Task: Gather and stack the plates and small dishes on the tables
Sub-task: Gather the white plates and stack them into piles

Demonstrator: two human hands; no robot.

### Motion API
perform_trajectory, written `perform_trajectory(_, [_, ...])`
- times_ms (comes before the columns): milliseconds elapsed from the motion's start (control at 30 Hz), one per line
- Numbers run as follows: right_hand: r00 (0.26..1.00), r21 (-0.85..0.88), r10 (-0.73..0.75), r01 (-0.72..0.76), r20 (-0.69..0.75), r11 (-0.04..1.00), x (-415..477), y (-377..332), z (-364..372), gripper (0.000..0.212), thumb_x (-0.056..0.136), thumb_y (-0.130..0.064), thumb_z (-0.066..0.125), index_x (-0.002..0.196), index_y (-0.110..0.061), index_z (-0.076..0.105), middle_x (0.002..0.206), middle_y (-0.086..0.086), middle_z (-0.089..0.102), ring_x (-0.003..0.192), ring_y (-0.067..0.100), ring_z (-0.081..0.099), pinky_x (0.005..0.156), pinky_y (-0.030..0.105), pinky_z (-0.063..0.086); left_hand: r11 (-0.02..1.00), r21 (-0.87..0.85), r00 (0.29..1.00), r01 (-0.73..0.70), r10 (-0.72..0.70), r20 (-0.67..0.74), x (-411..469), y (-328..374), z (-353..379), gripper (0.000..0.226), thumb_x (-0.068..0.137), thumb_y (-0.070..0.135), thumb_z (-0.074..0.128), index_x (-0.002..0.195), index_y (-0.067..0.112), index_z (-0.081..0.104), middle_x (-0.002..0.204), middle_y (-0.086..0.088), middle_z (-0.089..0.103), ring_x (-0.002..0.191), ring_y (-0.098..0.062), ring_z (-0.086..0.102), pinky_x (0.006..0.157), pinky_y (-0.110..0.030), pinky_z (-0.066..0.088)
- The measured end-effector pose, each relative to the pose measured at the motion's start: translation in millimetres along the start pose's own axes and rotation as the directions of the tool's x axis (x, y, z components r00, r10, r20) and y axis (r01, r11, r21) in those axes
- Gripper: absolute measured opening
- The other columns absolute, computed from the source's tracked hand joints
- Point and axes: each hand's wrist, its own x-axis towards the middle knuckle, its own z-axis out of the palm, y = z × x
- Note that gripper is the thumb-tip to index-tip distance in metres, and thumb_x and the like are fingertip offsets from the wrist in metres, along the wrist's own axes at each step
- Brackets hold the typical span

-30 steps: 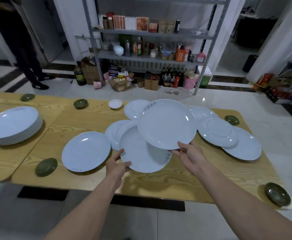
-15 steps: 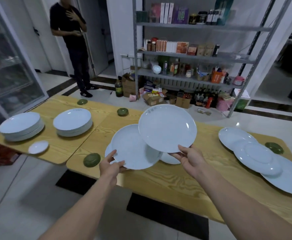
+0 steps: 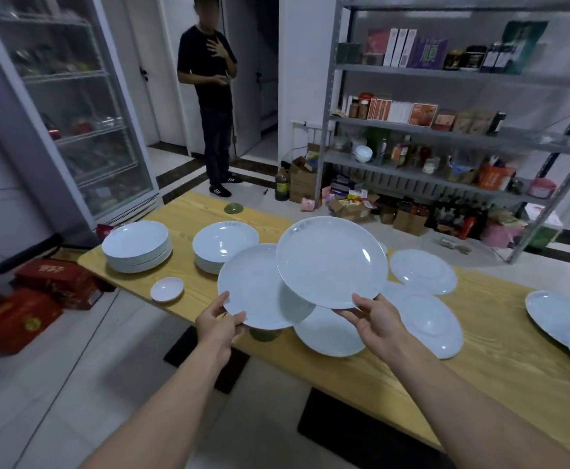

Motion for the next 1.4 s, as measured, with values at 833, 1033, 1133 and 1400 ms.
perform_trajectory(833, [0.990,-0.064,0.138,-0.138,0.000,0.988,247,56,166,0.024,0.097,0.009,0.049,0.118,0.000,0.056,0.120,0.014,0.065,0.101,0.027,0.064,0.057,0.035,0.061,0.999,0.026,0.993,0.045,-0.042,-0.108,274,68,-16,0.062,0.079,-0.017,0.069,0.131,0.016,0.060,0.123,-0.007,0.058,0.096,-0.025,0.067,0.082,-0.044,0.059])
perform_trajectory(1033, [0.989,-0.069,0.147,-0.149,-0.028,0.986,276,66,184,0.032,0.098,0.008,0.048,0.129,0.000,0.050,0.126,0.014,0.062,0.103,0.027,0.064,0.069,0.042,0.058,0.995,0.031,0.992,0.096,-0.092,-0.091,324,70,-14,0.061,0.077,-0.019,0.068,0.128,0.015,0.062,0.122,-0.011,0.058,0.102,-0.031,0.065,0.080,-0.045,0.060])
perform_trajectory(1133, [0.988,-0.071,0.143,-0.148,-0.064,0.986,290,73,191,0.035,0.097,0.008,0.050,0.132,0.001,0.050,0.130,0.016,0.062,0.110,0.031,0.063,0.072,0.045,0.063,0.991,0.064,0.991,0.119,-0.114,-0.074,343,71,-16,0.060,0.078,-0.018,0.069,0.127,0.015,0.062,0.122,-0.011,0.058,0.101,-0.029,0.064,0.077,-0.041,0.060])
perform_trajectory(1400, [0.984,-0.071,0.134,-0.143,-0.117,0.987,304,95,208,0.037,0.097,0.008,0.051,0.134,0.003,0.050,0.129,0.018,0.063,0.112,0.033,0.063,0.070,0.042,0.063,0.967,0.228,0.992,0.114,-0.122,0.020,379,75,-25,0.056,0.074,-0.014,0.075,0.121,0.013,0.061,0.125,-0.016,0.056,0.103,-0.030,0.064,0.068,-0.033,0.060])
